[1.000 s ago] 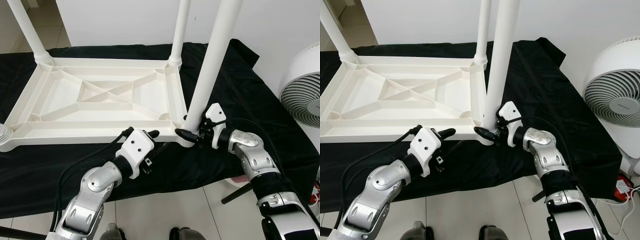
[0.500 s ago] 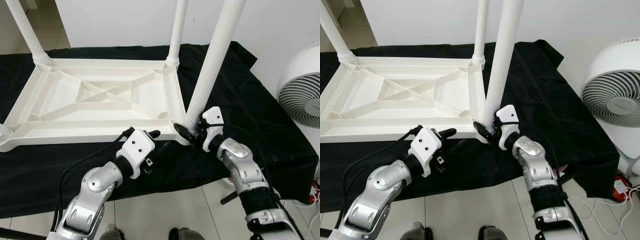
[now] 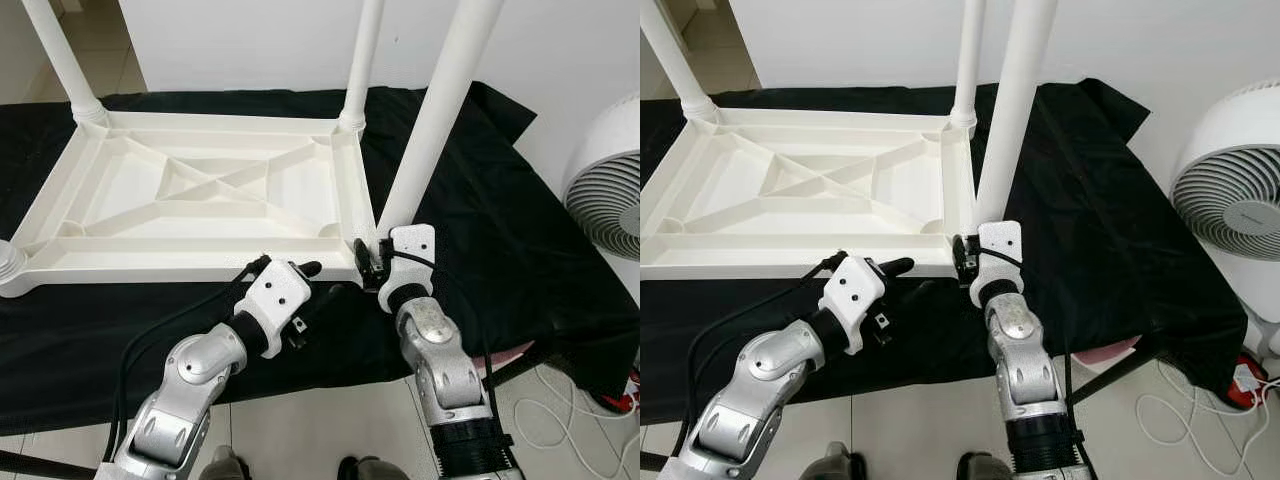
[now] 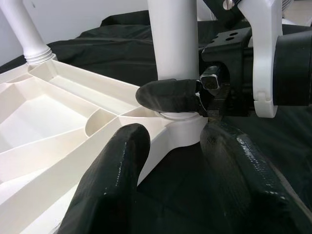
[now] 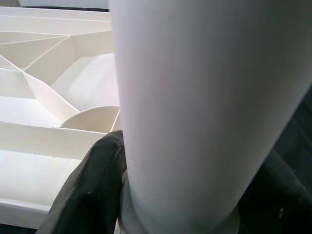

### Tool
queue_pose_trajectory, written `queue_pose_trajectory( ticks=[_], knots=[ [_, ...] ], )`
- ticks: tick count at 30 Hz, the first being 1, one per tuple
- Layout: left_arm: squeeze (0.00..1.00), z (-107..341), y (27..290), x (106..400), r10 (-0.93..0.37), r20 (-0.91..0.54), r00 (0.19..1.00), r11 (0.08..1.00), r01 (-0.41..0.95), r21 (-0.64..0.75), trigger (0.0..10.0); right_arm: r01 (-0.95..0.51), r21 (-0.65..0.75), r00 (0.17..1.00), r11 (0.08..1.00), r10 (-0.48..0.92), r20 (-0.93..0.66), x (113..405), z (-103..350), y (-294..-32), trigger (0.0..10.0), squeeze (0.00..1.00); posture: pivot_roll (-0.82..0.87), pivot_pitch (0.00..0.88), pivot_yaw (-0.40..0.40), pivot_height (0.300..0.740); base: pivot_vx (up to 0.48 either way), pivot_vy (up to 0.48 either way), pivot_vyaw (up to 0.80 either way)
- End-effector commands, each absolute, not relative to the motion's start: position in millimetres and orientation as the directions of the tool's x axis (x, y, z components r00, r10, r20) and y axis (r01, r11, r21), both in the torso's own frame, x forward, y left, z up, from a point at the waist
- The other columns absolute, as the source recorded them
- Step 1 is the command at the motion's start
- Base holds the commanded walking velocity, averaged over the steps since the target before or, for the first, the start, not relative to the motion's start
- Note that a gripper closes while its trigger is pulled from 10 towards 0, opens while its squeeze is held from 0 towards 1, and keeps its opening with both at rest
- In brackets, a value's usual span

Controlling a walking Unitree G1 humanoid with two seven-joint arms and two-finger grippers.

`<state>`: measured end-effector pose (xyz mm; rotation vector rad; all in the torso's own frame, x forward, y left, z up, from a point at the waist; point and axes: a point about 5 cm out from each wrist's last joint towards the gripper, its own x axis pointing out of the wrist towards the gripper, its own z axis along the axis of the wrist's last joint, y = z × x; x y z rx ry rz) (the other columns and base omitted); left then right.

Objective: Building children table

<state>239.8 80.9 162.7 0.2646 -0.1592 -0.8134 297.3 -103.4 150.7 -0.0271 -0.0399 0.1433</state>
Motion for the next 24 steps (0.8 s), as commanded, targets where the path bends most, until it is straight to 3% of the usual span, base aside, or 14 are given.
queue_pose_trajectory(
  ticks=[1, 2, 3, 8, 12, 13, 14, 15, 16, 20, 24],
  knots=[
    [0.0, 160.8, 78.0, 239.3, -0.74, 0.042, 0.672, 0.653, 0.701, 0.286, 10.0, -0.081, -0.013, 0.994, 0.997, 0.082, 0.066, 297.5, 160.5, -113.6, 10.0, 0.45, -0.01, 0.079, -0.016, 0.74, 0.0, 0.0, 0.0],
    [0.0, 160.6, 77.7, 239.2, -0.741, 0.042, 0.671, 0.652, 0.702, 0.286, 10.0, -0.075, -0.011, 0.995, 0.997, 0.076, 0.064, 297.5, 161.2, -114.6, 10.0, 0.45, -0.01, 0.079, -0.016, 0.74, 0.0, 0.0, 0.0],
    [0.0, 160.7, 77.3, 239.4, -0.742, 0.042, 0.67, 0.651, 0.703, 0.286, 10.0, -0.091, -0.008, 0.993, 0.996, 0.091, 0.072, 297.3, 162.2, -114.5, 10.0, 1.0, -0.01, 0.077, -0.017, 0.74, 0.0, 0.0, 0.0],
    [0.0, 161.0, 76.5, 240.9, -0.741, 0.044, 0.67, 0.652, 0.702, 0.287, 10.0, -0.107, -0.007, 0.99, 0.994, 0.107, 0.088, 296.6, 164.7, -114.7, 10.0, 1.0, -0.01, 0.075, -0.018, 0.74, 0.0, 0.0, 0.0],
    [0.0, 161.7, 76.7, 240.9, -0.74, 0.049, 0.671, 0.654, 0.7, 0.288, 10.0, -0.244, -0.004, 0.966, 0.97, 0.244, 0.085, 299.2, 166.3, -117.2, 10.0, 1.0, -0.01, 0.075, -0.02, 0.74, 0.0, 0.0, 0.0],
    [0.0, 161.8, 76.8, 240.5, -0.74, 0.05, 0.671, 0.654, 0.7, 0.288, 10.0, -0.301, -0.01, 0.951, 0.954, 0.301, 0.076, 300.4, 165.8, -118.7, 10.0, 0.66, -0.01, 0.075, -0.02, 0.74, 0.0, 0.0, 0.0],
    [0.0, 161.8, 76.8, 240.5, -0.74, 0.05, 0.671, 0.654, 0.7, 0.288, 10.0, -0.301, -0.01, 0.951, 0.954, 0.301, 0.076, 300.4, 165.8, -118.7, 10.0, 0.66, -0.01, 0.075, -0.02, 0.74, 0.0, 0.0, 0.0],
    [0.0, 161.7, 77.0, 240.2, -0.74, 0.05, 0.671, 0.654, 0.7, 0.287, 10.0, -0.349, -0.038, 0.933, 0.936, 0.351, 0.077, 302.5, 166.0, -121.8, 10.0, 0.05, -0.01, 0.076, -0.02, 0.74, 0.0, 0.0, 0.0],
    [0.0, 161.7, 76.9, 240.5, -0.739, 0.05, 0.671, 0.655, 0.7, 0.286, 10.0, -0.384, -0.034, 0.92, 0.923, 0.385, 0.07, 303.5, 165.3, -122.7, 10.0, 0.0, -0.01, 0.075, -0.019, 0.74, 0.0, 0.0, 0.0],
    [0.0, 161.6, 76.9, 240.9, -0.739, 0.049, 0.672, 0.655, 0.7, 0.286, 10.0, -0.422, -0.017, 0.904, 0.906, 0.423, 0.057, 304.1, 164.5, -123.2, 10.0, 0.0, -0.01, 0.075, -0.019, 0.74, 0.0, 0.0, 0.0],
    [0.0, 161.8, 76.3, 240.9, -0.741, 0.05, 0.67, 0.653, 0.7, 0.289, 10.0, -0.614, -0.15, 0.779, 0.775, 0.625, 0.042, 309.1, 164.4, -129.3, 10.0, 0.0, -0.01, 0.074, -0.014, 0.74, 0.0, 0.0, 0.0]
  ],
)
